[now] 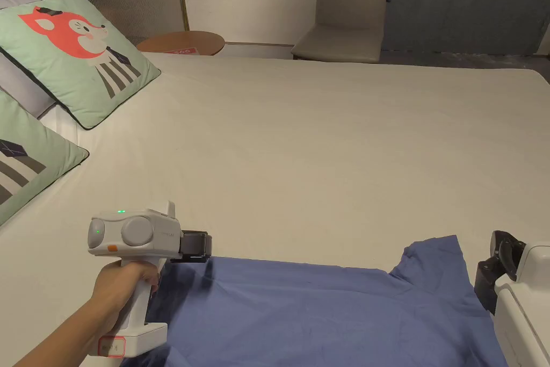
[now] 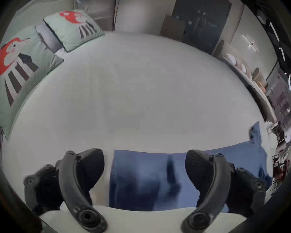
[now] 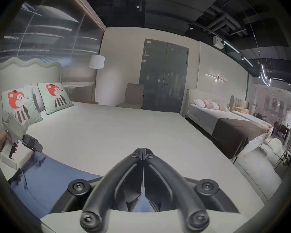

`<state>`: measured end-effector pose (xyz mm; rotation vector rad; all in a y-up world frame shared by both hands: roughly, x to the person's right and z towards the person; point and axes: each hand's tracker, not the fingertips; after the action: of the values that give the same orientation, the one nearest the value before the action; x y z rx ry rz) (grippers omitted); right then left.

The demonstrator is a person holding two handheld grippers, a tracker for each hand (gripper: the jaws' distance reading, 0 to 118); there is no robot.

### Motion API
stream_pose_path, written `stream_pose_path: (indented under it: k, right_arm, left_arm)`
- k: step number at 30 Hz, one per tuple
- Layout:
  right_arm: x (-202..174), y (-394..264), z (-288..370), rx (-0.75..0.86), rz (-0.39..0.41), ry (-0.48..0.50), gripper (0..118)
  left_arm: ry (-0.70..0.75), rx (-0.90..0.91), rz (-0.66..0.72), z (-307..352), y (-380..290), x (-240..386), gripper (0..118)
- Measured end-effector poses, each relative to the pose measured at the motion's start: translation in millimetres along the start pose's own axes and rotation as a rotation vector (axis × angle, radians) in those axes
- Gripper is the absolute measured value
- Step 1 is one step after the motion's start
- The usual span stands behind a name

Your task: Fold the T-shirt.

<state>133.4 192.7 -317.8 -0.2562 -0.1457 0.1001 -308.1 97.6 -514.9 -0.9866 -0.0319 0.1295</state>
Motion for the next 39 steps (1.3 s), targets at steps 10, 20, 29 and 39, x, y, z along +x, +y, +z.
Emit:
stream_pose_path:
  k: [10, 20, 29, 39]
  right_arm:
    - [13.4, -16.8, -14.2, -0.053, 0.003, -0.012, 1]
    - [53.8, -26.4, -84.0, -0.257, -0.079, 0.017, 3]
    - [56.5, -57.7, -167.1, -0.605, -0.107, 0.1, 107]
    - [44.1, -79.3, -170.2, -0.634, -0.12, 0.156, 5]
  left_arm:
    - [0.044, -0.014, -0.134, -6.2, -11.6, 21.2, 4]
    - [0.024, 0.139, -0.185, 54.7, -18.7, 25.9, 4]
    - [-0.05, 0.214, -0.153, 89.2, -21.7, 25.8, 3]
    - [-0.051, 0.208, -0.134, 91.3, -28.6, 17.9, 3]
